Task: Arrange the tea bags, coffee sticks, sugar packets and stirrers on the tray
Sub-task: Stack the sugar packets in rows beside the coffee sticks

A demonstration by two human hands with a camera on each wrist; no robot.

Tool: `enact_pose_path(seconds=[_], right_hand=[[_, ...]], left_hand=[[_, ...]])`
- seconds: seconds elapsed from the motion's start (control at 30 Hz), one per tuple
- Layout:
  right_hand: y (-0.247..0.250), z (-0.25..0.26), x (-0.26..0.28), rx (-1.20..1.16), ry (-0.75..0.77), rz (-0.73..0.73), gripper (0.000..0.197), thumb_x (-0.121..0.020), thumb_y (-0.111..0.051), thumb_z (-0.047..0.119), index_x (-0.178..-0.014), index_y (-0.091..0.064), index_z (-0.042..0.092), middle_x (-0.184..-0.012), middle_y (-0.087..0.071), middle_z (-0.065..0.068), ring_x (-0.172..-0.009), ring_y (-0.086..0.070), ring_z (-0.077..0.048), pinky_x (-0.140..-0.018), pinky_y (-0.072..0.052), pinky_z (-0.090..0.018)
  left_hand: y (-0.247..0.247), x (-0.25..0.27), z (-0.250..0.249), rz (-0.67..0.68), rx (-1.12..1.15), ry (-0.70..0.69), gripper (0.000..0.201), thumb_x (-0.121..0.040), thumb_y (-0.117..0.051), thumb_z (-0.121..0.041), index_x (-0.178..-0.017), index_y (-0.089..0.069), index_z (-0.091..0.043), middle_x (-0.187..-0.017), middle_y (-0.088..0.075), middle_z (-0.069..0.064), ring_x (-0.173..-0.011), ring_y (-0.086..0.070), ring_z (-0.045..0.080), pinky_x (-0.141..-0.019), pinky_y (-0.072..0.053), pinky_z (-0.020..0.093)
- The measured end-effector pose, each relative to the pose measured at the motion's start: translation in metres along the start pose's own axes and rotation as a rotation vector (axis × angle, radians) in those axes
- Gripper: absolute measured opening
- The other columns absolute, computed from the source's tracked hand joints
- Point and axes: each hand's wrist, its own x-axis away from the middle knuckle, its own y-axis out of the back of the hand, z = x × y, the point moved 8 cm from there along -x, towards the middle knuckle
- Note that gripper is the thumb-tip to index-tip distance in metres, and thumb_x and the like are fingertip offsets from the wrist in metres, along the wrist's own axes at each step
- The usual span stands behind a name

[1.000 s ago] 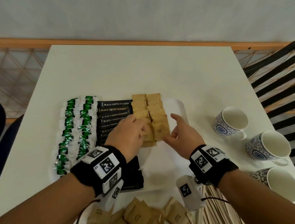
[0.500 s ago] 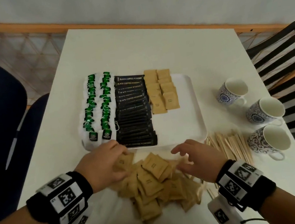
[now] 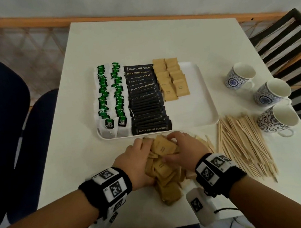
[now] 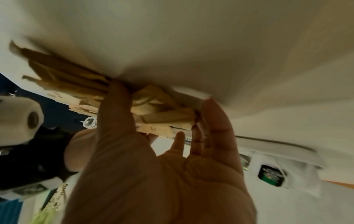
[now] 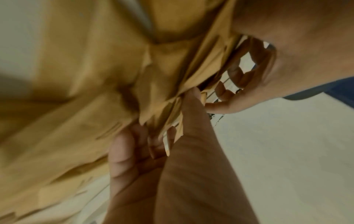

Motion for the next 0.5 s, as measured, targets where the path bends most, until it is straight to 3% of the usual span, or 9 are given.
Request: enact_pose_path(seconds=[0.13, 0.23, 0.33, 0.5], right_hand=[[-0.003, 0.002, -0.002, -0.023, -0.023, 0.012, 0.048, -0.072, -0.073, 0.049, -0.112, -0.055, 0.030, -0.103, -0.051, 0.007, -0.095, -0.054, -0.015, -0.079, -0.044, -0.028], [-0.001, 0.003, -0.002, -0.031, 0.007, -0.009, 0.037, -0.076, -0.070, 0.045, -0.106, -0.057, 0.028, -0.096, -0.047, 0.008, -0.088, -0.050, -0.014, -0.075, -0.039, -0.027], [0.004, 0.006, 0.001, -0.041, 0.046, -0.031, 0.013, -0.084, -0.060, 0.036, -0.093, -0.056, 0.027, -0.091, -0.054, 0.005, -0.084, -0.052, -0.015, -0.070, -0.038, -0.027], [0.005, 0.003, 0.001, -0.052, 0.073, -0.024, 0.020, -0.092, -0.051, 0.041, -0.091, -0.056, 0.022, -0.089, -0.058, 0.003, -0.080, -0.053, -0.015, -0.063, -0.038, -0.025]], left_hand=[[0.001, -0.004, -0.003, 0.019, -0.051, -0.012, 0.079, -0.072, -0.068, -0.048, -0.136, -0.028, -0.023, -0.125, -0.031, 0.003, -0.108, -0.047, 0.024, -0.083, -0.048, 0.037], [0.007, -0.003, -0.005, -0.008, -0.033, -0.032, 0.056, -0.083, -0.058, -0.035, -0.132, -0.036, -0.021, -0.127, -0.031, 0.002, -0.109, -0.047, 0.024, -0.085, -0.049, 0.039], [0.013, -0.004, -0.008, -0.042, -0.049, -0.063, 0.033, -0.089, -0.050, -0.025, -0.121, -0.045, -0.018, -0.127, -0.035, 0.001, -0.105, -0.048, 0.022, -0.083, -0.049, 0.039], [0.016, -0.016, -0.013, -0.035, -0.033, -0.123, 0.030, -0.096, -0.039, -0.017, -0.123, -0.052, -0.020, -0.123, -0.049, 0.002, -0.109, -0.051, 0.023, -0.090, -0.045, 0.037]])
